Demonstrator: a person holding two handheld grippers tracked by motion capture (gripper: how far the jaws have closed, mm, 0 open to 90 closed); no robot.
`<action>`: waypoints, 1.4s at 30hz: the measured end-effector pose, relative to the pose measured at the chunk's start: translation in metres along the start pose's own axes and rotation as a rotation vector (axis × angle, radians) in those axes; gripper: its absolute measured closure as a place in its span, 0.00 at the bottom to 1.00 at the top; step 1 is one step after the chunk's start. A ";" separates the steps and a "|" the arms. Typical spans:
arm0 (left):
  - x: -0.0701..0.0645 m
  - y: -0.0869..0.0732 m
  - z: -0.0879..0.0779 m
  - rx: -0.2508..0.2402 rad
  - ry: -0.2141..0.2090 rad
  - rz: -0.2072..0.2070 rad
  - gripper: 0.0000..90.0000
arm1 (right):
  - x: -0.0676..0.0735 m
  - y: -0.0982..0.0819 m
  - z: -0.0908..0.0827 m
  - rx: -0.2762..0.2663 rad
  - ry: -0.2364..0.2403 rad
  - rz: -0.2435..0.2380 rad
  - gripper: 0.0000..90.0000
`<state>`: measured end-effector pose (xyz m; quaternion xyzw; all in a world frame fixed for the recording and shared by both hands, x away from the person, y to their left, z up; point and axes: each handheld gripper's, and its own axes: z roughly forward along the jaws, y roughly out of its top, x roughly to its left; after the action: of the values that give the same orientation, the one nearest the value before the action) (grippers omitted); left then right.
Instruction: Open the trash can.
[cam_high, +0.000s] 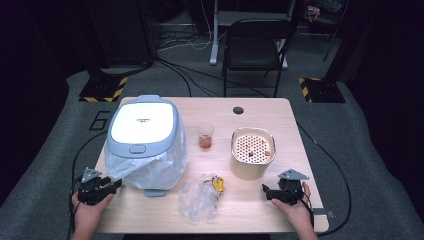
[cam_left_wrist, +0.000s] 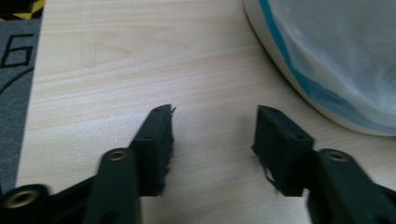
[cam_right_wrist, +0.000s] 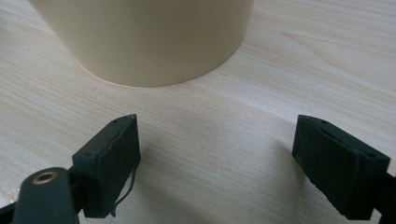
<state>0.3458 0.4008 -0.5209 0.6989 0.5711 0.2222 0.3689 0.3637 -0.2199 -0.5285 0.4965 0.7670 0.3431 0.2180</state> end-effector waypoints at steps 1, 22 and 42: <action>-0.003 0.002 -0.005 -0.009 -0.013 -0.007 0.61 | 0.000 0.000 0.000 0.000 -0.003 0.000 0.17; -0.057 0.013 -0.044 -0.039 -0.244 -0.007 0.81 | 0.010 -0.002 -0.011 0.025 -0.006 0.004 0.34; -0.106 0.022 -0.023 0.018 -0.364 0.098 0.98 | 0.024 0.003 -0.020 0.003 0.013 -0.025 0.38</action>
<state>0.3163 0.3027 -0.4778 0.7579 0.4620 0.1047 0.4485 0.3423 -0.2034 -0.5133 0.4849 0.7752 0.3421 0.2167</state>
